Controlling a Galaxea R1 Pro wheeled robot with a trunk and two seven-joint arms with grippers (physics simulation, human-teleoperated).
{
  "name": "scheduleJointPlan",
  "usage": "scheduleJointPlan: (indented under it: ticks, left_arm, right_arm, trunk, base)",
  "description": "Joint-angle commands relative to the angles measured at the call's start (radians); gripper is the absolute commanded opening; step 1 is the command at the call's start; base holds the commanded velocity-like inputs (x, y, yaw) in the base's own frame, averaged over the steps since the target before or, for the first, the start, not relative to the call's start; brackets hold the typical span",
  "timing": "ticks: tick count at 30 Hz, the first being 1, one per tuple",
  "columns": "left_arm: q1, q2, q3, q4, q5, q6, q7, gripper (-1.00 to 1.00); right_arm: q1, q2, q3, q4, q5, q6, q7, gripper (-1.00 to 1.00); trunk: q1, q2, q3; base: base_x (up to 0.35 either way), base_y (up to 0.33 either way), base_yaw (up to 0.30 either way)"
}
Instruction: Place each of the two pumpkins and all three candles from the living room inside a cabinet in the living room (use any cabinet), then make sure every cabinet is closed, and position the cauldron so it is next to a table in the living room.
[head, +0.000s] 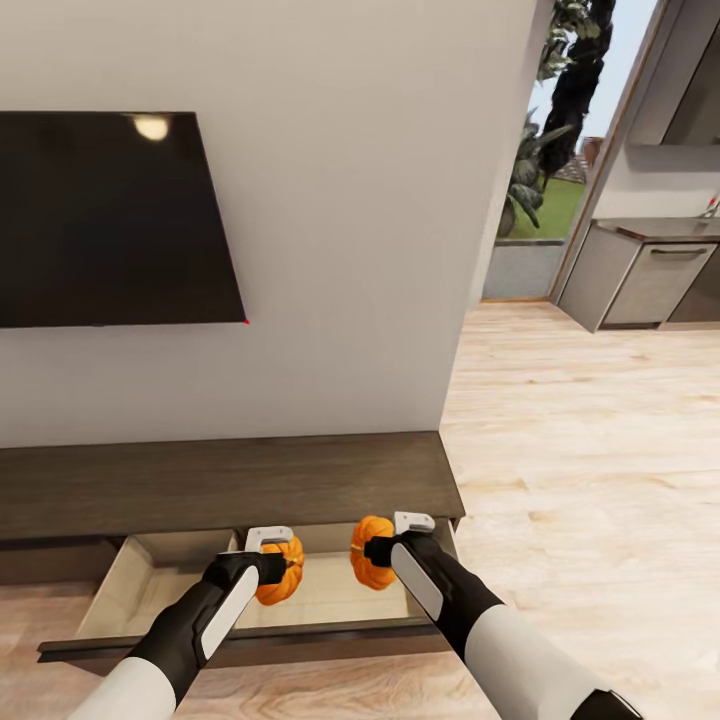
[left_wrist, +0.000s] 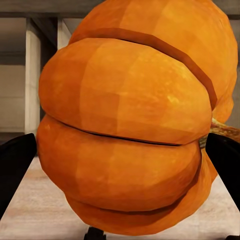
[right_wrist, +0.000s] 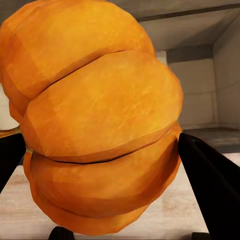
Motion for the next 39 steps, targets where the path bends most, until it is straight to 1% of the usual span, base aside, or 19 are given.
scheduleJointPlan:
  ticks: [1, 20, 29, 39]
  left_arm:
    - [-0.001, 0.001, -0.005, -0.002, 0.010, 0.002, 0.010, -1.00]
    - [-0.001, 0.001, -0.004, -0.002, 0.011, 0.000, 0.010, -1.00]
    - [-0.001, 0.001, -0.004, -0.002, 0.012, -0.008, 0.011, -1.00]
    - [-0.001, 0.001, -0.005, -0.002, 0.011, -0.010, 0.010, -1.00]
  right_arm:
    - [-0.001, -0.001, 0.005, -0.001, -0.011, 0.004, -0.009, -1.00]
    - [-0.002, 0.007, 0.005, 0.000, -0.012, -0.001, -0.011, -1.00]
    - [-0.002, 0.008, 0.008, 0.002, 0.000, -0.009, -0.011, -1.00]
    - [-0.002, 0.008, 0.009, 0.002, 0.001, 0.001, -0.011, -1.00]
  trunk:
    - [0.004, -0.008, -0.005]
    - [0.077, -0.141, -0.064]
    - [0.111, -0.204, -0.092]
    - [0.150, -0.274, -0.124]
  base:
    - [0.000, 0.000, 0.000]
    - [0.000, 0.000, 0.000]
    - [0.000, 0.000, 0.000]
    - [0.000, 0.000, 0.000]
